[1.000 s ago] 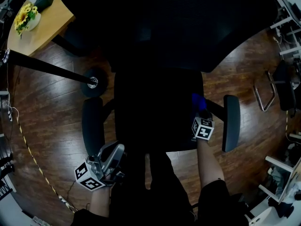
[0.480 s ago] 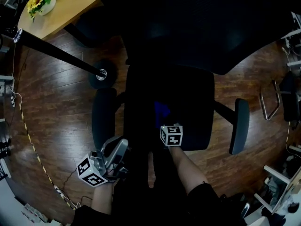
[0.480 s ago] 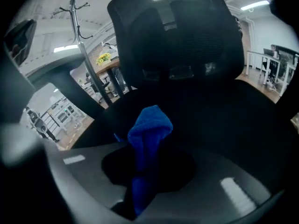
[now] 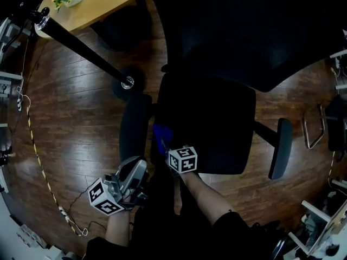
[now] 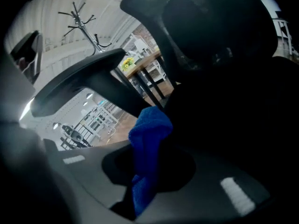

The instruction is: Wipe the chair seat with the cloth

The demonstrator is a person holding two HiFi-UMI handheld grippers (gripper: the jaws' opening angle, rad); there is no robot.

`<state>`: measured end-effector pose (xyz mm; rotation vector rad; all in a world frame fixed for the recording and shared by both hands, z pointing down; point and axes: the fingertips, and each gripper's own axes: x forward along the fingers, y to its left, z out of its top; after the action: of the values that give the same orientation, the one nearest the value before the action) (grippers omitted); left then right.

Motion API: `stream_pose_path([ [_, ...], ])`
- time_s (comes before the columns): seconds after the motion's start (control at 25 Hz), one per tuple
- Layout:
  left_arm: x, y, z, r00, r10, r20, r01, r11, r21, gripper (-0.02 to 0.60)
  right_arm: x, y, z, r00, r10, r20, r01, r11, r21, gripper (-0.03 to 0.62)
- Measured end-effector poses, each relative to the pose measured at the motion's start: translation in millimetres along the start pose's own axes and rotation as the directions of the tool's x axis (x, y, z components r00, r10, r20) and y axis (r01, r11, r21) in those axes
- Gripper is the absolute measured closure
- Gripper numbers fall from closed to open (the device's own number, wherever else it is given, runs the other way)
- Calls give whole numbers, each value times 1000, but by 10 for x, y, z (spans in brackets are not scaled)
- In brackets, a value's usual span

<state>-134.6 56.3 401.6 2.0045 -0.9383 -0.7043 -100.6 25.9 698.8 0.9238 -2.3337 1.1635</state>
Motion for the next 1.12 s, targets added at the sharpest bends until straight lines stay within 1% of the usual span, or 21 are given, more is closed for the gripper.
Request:
stream_pose_path([
  [0.12,-31,-16,23,1000,-4,-4,4,1000,6,589,55,166,-194,1000,-2,-26,0,998,-58,533],
  [0.28,-42,-20,-15,1000,-3,-20,3,1000,7,589,7,145,-332,999,-37,-15,35,988,-147,533],
  [0.44,5,-22,-79,999,-13,-41,13,1000,-1,589,-147,-80,-411,995,-97,-2,96,986,-138,533],
  [0.64,177,-79,-153,997,-50,-63,49,999,-7,589,-522,-571,-504,984,-178,1,177,977,-115,533],
  [0.84,313,-145,-300,992,-81,-99,79,997,-23,589,-1115,-1184,-579,956,-292,20,293,955,-46,533],
  [1.0,443,-217,-374,987,-108,-118,105,994,-29,589,-1640,-1645,-632,914,-405,27,406,914,-14,533],
  [1.12,529,-270,-403,984,-125,-129,121,992,-31,589,-1998,-1915,-650,880,-475,30,475,880,9,533],
])
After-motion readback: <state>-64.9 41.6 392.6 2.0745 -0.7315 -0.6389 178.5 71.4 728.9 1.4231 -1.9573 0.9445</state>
